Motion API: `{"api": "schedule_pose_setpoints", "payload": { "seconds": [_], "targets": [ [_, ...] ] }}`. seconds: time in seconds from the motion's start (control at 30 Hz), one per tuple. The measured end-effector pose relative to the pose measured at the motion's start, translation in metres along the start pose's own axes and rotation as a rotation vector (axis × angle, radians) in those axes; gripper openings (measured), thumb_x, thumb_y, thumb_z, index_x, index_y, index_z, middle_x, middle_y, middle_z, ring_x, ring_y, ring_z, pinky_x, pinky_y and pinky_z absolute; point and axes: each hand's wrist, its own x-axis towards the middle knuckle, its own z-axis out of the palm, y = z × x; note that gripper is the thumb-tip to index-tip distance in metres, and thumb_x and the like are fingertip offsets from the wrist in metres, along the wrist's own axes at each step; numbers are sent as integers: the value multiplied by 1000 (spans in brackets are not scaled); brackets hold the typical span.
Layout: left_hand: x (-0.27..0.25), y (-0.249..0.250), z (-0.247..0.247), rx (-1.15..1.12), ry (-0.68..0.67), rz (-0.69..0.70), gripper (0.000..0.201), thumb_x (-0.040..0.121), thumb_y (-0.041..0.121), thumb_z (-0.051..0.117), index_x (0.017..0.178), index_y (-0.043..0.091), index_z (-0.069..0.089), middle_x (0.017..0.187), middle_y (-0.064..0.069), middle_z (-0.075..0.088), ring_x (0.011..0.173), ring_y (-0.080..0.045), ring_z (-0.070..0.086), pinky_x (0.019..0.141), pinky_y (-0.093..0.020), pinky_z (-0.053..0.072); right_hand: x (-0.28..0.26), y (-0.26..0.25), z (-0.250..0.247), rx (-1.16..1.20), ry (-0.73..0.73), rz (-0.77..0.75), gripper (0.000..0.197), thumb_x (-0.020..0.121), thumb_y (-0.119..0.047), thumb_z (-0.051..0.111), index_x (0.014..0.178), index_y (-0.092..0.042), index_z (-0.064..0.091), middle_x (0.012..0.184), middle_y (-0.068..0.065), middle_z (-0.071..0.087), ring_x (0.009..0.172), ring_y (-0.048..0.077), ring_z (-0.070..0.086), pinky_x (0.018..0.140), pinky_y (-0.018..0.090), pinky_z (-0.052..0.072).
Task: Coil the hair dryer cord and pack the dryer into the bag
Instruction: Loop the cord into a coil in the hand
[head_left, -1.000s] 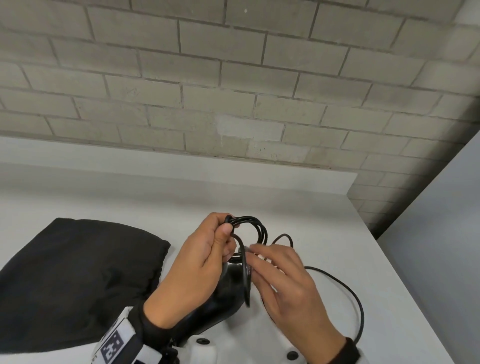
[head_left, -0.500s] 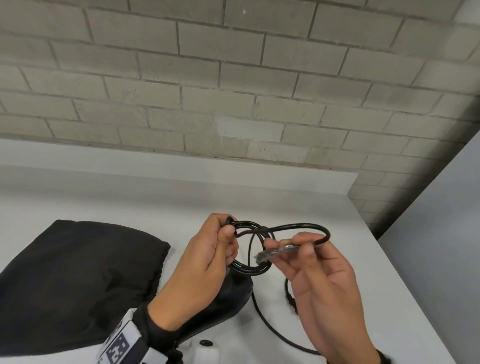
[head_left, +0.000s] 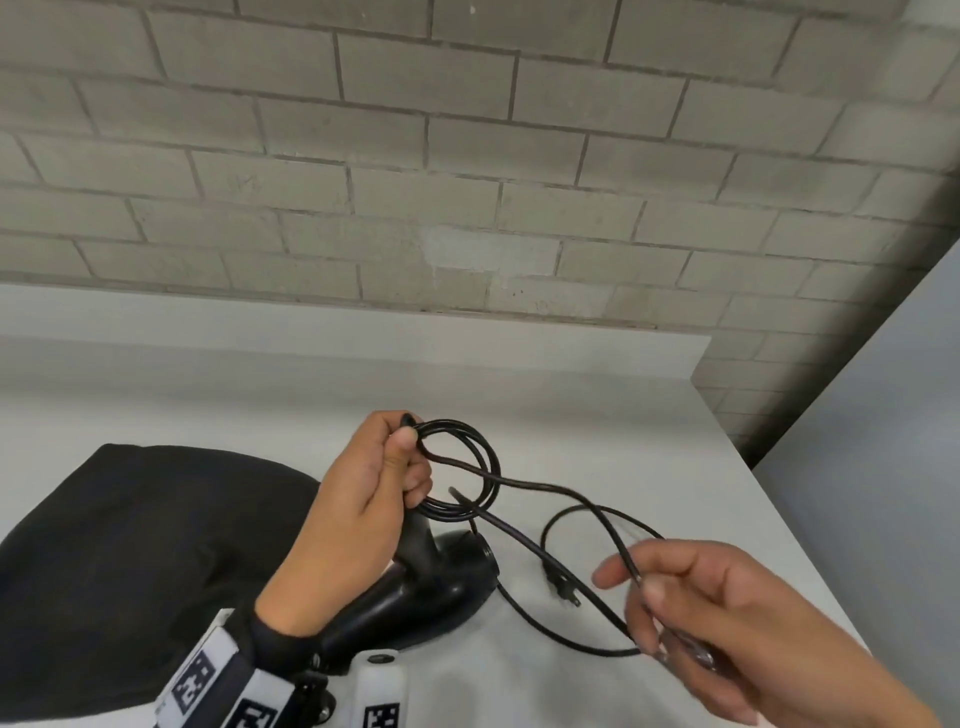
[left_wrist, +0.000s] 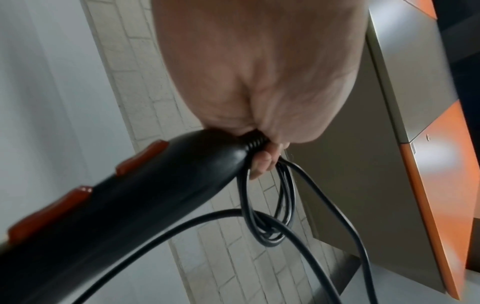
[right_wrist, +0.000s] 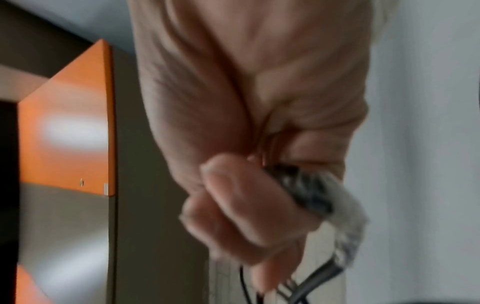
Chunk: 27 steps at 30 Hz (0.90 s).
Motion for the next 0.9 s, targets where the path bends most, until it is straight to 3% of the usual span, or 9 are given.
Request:
{"api": "schedule_pose_setpoints", "payload": {
  "seconds": [0.13,0.3,0.37,0.43,0.53,0.6,0.73,0.8,0.9],
  "targets": [
    [3,-1,1,-6,13,-4,30,98,32,33,95,9,52,61,12,44,59,-7,44,59,-14,41,-12,0,-15,-174,2,44,57,67,-63,75,105,-20,71,83,15,67,39,18,45,43,22,34],
    [4,-2,0,30,14,-7,32,99,32,32,95,7,51,61,11,43,60,-7,44,60,-14,41,3,18,-5,-68,241,46,47,78,-61,63,96,-18,71,79,20,65,46,31,57,42,28,38],
    [4,-3,0,45,11,-12,32,99,32,32,96,6,51,61,13,43,60,-6,44,60,-15,41,15,32,2,-70,371,-59,46,76,-63,66,89,-19,72,74,16,64,56,35,63,48,28,46],
    [4,-3,1,53,11,-14,32,100,33,32,95,8,51,61,12,43,60,-6,44,59,-16,41,25,46,6,-130,481,-182,53,64,-70,69,89,-24,73,77,9,70,71,24,70,62,24,55],
    [2,-4,2,88,9,-7,37,104,37,29,96,9,52,63,10,42,60,-8,44,60,-17,42,38,54,16,-302,586,-388,17,83,-50,66,93,-36,70,93,-4,73,89,13,69,78,22,54],
    [1,-3,2,124,3,-5,36,104,36,30,98,10,53,63,9,42,60,-7,46,60,-18,43,45,50,28,-349,611,-565,5,90,-36,66,87,-34,69,87,-4,71,84,15,66,75,20,52],
    [-1,1,5,157,2,-8,34,99,37,31,98,12,55,63,10,46,60,-3,47,59,-16,44,57,41,55,-520,553,-873,6,87,-23,62,84,-25,66,76,-8,64,68,15,59,63,25,48],
    [-1,2,6,157,-4,-2,33,99,36,32,98,12,55,64,10,47,60,-3,48,59,-15,44,66,41,63,-592,600,-852,6,89,-24,61,85,-25,65,77,-13,62,70,11,58,63,20,47],
    [-2,4,7,160,-16,9,30,100,32,33,98,12,55,64,8,48,59,-4,48,58,-15,44,83,38,72,-562,592,-532,5,90,-34,65,92,-32,61,85,-15,65,82,6,61,68,15,48]
  ]
}}
